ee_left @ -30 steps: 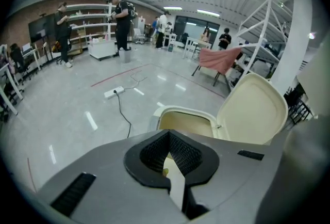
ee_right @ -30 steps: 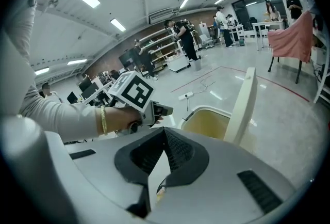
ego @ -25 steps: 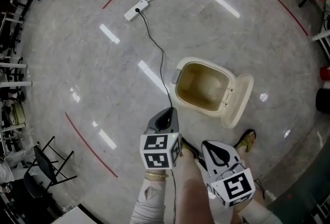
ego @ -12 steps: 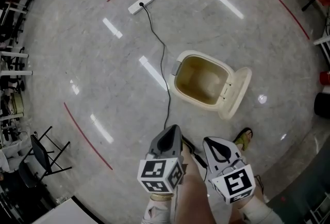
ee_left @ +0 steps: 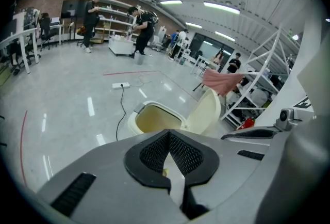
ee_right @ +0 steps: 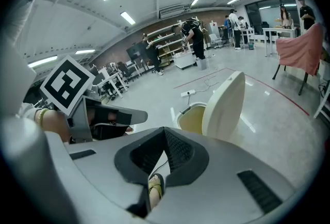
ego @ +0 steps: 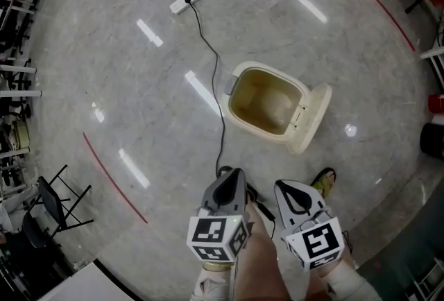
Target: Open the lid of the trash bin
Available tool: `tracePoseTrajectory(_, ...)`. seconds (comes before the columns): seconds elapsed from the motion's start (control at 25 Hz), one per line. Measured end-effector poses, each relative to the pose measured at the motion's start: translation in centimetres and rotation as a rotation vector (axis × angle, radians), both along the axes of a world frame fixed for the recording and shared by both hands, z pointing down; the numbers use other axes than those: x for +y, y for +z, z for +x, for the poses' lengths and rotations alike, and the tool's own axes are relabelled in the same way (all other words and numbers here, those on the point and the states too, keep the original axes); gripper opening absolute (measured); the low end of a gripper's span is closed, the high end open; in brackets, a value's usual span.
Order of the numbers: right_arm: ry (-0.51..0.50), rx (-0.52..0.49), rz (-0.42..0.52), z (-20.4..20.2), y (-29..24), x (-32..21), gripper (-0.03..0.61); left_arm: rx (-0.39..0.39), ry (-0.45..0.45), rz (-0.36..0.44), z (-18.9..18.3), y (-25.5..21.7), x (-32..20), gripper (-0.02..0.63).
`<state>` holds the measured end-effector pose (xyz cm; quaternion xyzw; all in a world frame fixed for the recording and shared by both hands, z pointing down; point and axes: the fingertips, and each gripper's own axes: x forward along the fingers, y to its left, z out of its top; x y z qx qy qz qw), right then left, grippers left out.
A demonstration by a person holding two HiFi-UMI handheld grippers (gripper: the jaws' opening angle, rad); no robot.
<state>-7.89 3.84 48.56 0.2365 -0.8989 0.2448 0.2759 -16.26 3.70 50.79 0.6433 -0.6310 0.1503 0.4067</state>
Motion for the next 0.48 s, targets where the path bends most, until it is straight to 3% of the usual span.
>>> tracePoseTrajectory(0.48,0.039,0.004,-0.008,1.2,0.1,-0.2,0.0,0.005,0.017,-0.016,1.1,0.5,0.2,0.005)
